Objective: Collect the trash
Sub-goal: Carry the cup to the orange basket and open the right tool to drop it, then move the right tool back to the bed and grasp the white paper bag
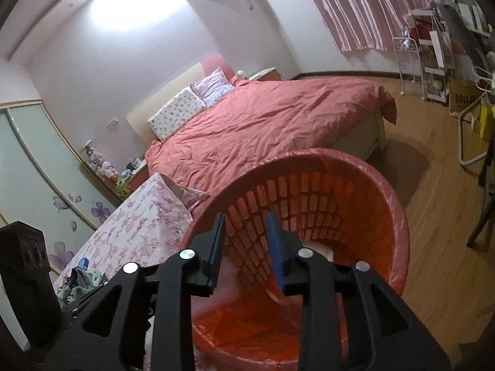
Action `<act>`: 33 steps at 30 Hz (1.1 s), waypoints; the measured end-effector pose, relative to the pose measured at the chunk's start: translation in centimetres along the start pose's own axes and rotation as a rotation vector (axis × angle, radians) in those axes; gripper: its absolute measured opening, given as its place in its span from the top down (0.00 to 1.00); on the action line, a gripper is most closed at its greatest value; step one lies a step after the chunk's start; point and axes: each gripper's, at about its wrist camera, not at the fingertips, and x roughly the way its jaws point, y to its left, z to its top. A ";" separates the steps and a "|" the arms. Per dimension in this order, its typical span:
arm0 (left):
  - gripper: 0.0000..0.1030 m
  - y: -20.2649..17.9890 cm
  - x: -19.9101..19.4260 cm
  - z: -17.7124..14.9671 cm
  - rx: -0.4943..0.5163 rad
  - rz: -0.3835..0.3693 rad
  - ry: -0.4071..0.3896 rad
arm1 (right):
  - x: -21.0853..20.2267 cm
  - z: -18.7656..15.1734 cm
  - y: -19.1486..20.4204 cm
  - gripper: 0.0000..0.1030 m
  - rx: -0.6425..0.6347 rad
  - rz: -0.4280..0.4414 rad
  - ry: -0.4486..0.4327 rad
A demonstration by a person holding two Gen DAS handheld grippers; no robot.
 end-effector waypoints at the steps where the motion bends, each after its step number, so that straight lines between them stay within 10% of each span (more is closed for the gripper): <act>1: 0.22 0.2 0.0 -0.2 -0.003 0.006 0.002 | -0.1 0.0 -0.1 0.69 0.004 -0.010 0.001; 16: 0.18 3.1 -11.1 -3.8 -0.026 0.139 -0.117 | -4.4 -1.3 5.3 0.56 -0.114 -0.063 -0.031; 33: 0.11 17.3 -26.6 -13.5 -0.321 0.539 -0.261 | -4.9 -10.7 20.9 0.31 -0.392 0.199 0.073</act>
